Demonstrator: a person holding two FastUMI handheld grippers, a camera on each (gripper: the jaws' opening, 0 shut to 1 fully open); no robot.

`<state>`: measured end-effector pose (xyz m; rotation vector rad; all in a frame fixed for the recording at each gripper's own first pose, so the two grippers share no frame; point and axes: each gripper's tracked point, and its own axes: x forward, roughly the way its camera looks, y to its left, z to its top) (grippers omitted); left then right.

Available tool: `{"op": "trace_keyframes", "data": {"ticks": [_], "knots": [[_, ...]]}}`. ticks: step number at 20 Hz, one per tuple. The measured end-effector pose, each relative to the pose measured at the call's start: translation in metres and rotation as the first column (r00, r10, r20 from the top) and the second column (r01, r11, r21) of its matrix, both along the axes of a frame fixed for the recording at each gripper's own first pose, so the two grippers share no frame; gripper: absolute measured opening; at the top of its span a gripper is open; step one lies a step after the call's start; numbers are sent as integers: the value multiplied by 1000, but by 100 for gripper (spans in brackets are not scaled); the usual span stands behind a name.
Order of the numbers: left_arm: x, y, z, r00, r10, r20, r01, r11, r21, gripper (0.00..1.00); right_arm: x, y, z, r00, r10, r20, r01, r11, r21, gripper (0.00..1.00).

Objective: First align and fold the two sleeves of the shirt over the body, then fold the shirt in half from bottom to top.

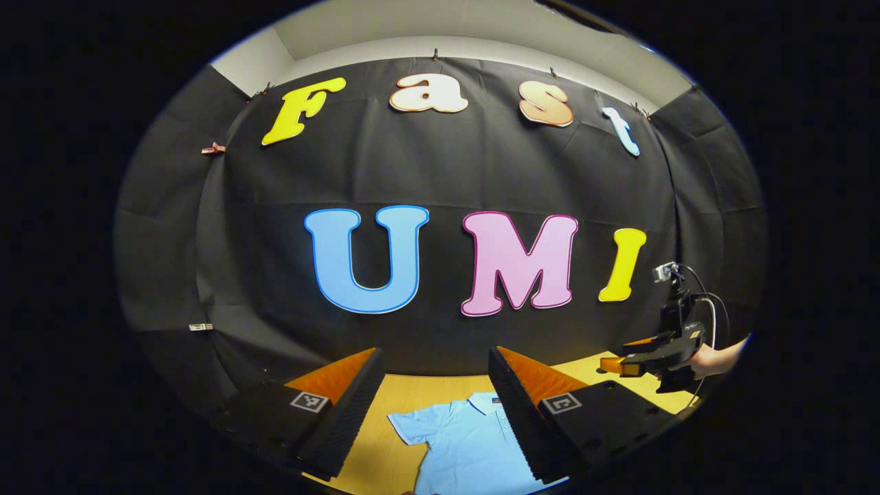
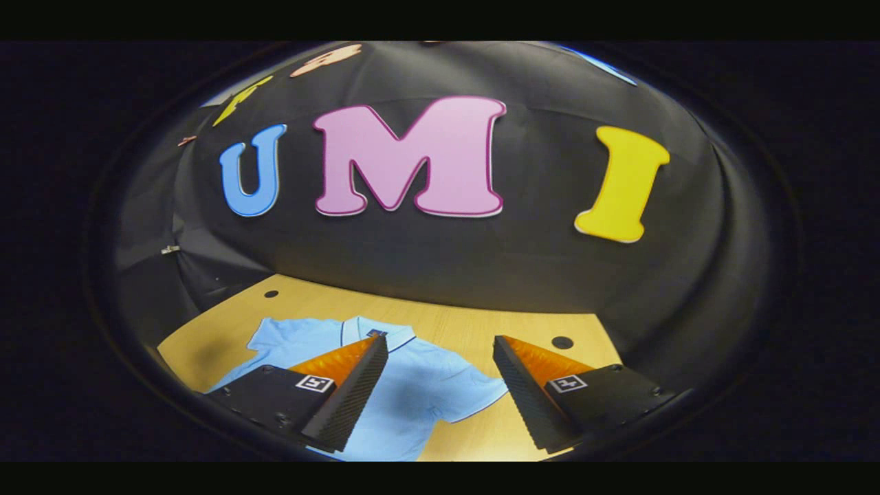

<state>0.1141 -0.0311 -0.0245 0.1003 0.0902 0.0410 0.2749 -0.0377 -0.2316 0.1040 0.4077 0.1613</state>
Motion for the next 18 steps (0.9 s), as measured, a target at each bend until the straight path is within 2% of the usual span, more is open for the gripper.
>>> {"op": "trace_keyframes", "data": {"ticks": [5,10,16,17,18], "knots": [[8,1,-9,998,47,-43,-44,997,65,97,32,-12,-93,988,18,-151,-14,1000,26,97],[12,8,-20,990,110,-89,-104,992,68,95,48,-44,-180,953,-28,-302,29,1000,-3,95],[21,-9,-34,984,129,-123,-119,989,86,95,44,-49,-238,909,-16,-416,8,1000,-21,98],[23,-15,-35,984,125,-124,-114,989,91,95,41,-48,-247,898,-9,-440,-1,1000,-23,94],[25,-19,-34,985,122,-121,-110,989,100,95,34,-48,-248,888,-2,-460,-11,1000,-25,98]]}}
